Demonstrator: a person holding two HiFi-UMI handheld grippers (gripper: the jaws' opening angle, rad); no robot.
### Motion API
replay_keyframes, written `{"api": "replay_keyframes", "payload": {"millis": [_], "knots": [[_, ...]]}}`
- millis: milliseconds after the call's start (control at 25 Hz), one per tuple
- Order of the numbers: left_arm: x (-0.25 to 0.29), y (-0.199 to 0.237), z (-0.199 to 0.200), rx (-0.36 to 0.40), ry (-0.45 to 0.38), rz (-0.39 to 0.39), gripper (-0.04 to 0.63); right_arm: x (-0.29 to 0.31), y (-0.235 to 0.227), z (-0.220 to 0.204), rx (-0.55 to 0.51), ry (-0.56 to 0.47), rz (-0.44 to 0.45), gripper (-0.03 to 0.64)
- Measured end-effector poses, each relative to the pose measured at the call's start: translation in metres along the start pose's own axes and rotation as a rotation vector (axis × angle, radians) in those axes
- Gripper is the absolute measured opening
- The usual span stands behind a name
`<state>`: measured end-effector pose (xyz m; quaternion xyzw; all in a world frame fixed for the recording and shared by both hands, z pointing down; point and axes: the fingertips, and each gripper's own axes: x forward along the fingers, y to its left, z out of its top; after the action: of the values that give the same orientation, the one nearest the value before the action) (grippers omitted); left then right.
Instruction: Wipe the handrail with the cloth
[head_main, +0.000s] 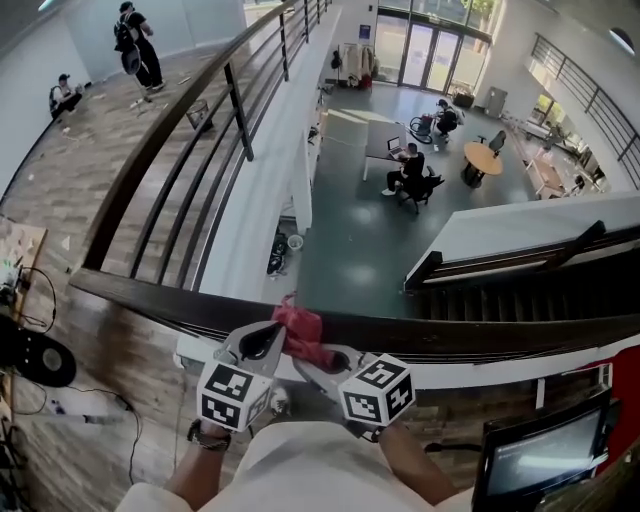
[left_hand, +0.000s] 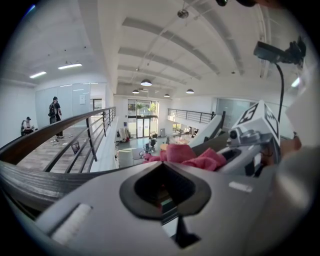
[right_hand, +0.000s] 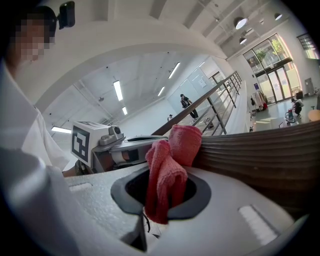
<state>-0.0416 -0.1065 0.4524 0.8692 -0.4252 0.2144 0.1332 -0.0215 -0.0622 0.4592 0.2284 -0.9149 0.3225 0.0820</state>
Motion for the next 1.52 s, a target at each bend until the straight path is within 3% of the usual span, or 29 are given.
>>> {"api": "replay_keyframes", "payload": {"millis": [480,920,1200,1520], "knots": [[0.002,-0.002,0.0,0.029,0.031,-0.024,0.003,-0.003,-0.003,0.0,0.012,0.008,-0.001,0.061],[0.016,-0.026,0.005,0.077,0.032,-0.098,0.003,-0.025,-0.013,-0.003,0.042,-0.032,-0.023,0.061],[0.018,-0.03,0.002,0.033,0.004,-0.062,0.003,-0.029,-0.015,-0.007,0.048,-0.055,-0.002,0.061],[0.022,-0.041,0.004,0.039,0.016,-0.075,0.003,-0.04,-0.018,-0.007,0.043,-0.058,-0.011,0.061]]}}
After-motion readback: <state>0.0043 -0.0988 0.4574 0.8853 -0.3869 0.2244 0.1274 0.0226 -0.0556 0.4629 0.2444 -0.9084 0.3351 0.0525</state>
